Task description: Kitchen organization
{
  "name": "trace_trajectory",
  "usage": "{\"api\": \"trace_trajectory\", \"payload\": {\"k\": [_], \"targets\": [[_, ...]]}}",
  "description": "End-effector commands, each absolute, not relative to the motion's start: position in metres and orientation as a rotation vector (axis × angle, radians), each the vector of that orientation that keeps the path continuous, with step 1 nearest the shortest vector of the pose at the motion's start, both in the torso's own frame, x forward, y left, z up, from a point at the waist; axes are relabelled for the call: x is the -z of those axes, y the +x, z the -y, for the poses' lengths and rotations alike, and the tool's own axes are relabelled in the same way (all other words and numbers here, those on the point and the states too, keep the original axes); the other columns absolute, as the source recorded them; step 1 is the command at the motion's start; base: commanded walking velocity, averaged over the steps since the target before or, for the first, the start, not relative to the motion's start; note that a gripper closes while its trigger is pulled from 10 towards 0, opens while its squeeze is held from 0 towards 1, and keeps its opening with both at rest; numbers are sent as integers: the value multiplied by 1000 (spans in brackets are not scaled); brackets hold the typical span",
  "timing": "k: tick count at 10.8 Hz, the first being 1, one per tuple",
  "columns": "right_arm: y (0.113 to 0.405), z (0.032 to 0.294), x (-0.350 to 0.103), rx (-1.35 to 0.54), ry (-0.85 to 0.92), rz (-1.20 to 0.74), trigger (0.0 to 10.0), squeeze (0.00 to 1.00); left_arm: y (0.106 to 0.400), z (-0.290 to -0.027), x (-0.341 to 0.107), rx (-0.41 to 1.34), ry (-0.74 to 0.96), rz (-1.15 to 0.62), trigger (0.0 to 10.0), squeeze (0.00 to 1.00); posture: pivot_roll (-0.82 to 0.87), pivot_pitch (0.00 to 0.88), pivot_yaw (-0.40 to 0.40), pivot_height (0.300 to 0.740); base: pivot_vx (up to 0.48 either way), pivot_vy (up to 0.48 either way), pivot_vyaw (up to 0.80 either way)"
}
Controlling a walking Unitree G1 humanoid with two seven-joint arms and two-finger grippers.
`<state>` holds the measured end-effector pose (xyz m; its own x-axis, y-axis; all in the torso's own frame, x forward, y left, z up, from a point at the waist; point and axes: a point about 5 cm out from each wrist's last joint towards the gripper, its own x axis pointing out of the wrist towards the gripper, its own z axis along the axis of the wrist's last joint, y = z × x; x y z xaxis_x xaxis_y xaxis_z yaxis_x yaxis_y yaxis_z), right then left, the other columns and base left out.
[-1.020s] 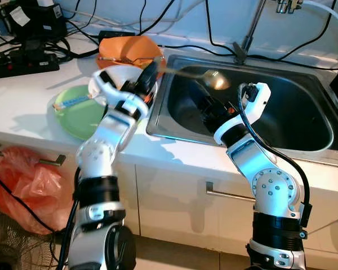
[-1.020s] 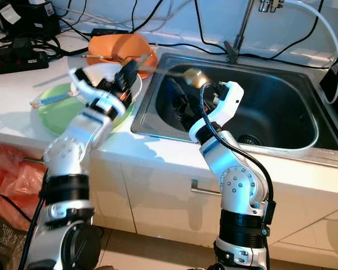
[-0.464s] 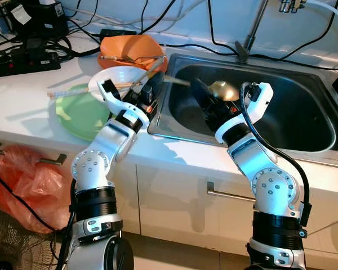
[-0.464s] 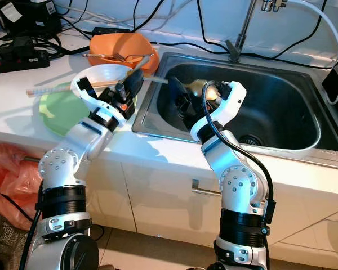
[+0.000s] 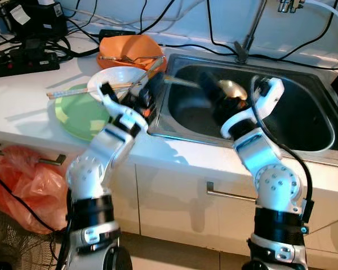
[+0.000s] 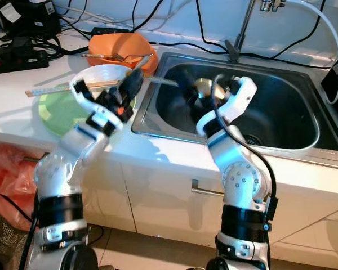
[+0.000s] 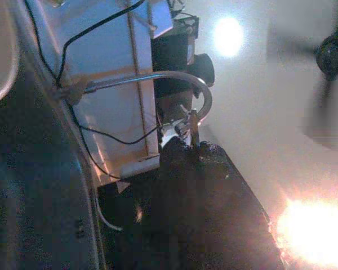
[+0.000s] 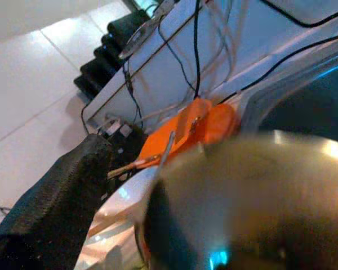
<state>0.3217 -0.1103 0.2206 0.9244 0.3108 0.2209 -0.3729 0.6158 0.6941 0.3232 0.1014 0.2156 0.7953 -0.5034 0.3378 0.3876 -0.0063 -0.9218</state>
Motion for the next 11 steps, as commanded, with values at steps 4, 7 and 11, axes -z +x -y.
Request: {"api": "trace_trajectory", "payload": {"k": [4, 7, 11], "targets": [[326, 120, -223, -342, 872, 100, 0, 0, 318, -93, -209, 714, -1443, -124, 0, 0, 56, 68, -56, 740, 0, 0, 0], [327, 123, -226, -322, 896, 108, 0, 0, 322, -101, -205, 647, -1458, -93, 0, 0, 53, 72, -57, 740, 0, 0, 0], [327, 116, -225, -365, 1038, 50, 235, 0, 327, -107, -203, 578, -1490, -50, 0, 0, 55, 69, -60, 740, 0, 0, 0]]}}
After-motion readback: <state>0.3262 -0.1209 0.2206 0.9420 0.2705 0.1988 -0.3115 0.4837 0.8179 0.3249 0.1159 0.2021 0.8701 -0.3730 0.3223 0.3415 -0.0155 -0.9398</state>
